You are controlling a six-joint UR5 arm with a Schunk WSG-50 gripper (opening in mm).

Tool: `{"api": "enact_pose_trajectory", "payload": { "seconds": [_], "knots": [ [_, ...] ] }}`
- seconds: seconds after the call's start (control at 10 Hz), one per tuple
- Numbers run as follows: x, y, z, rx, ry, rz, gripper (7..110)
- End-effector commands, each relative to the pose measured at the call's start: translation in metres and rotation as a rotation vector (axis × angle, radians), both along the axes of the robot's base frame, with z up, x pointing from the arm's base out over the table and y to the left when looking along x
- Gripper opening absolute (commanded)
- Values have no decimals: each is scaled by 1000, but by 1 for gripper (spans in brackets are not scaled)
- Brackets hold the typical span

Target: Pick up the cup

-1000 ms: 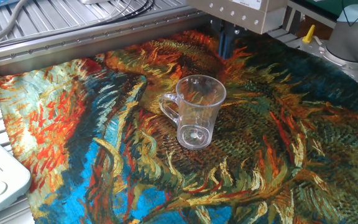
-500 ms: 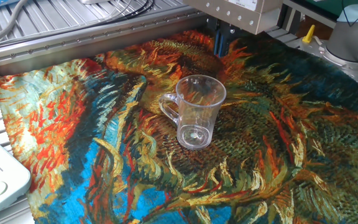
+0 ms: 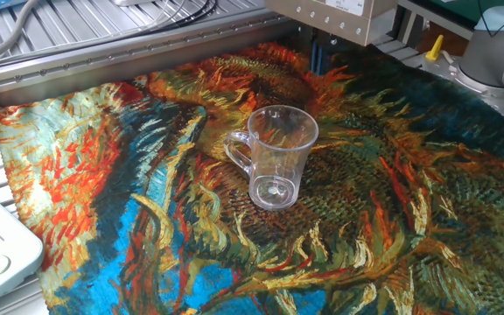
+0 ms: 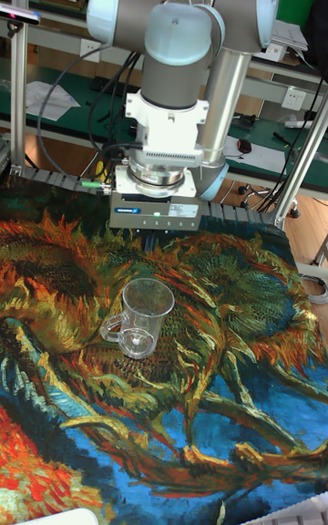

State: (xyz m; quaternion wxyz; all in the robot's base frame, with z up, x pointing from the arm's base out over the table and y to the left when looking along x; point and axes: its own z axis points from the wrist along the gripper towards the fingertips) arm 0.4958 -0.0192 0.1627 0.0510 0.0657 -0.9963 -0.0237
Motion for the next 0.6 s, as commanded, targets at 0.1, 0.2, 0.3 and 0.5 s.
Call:
{"api": "enact_pose_trajectory", "payload": {
  "seconds": [0.1, 0.2, 0.3, 0.5],
  "knots": [
    [-12, -15, -8, -37, 23, -29, 7],
    [-11, -16, -7, -38, 21, -35, 7],
    [-7, -16, -4, -46, 12, -42, 7],
    [-3, -18, -3, -70, 3, -59, 7]
  ]
}}
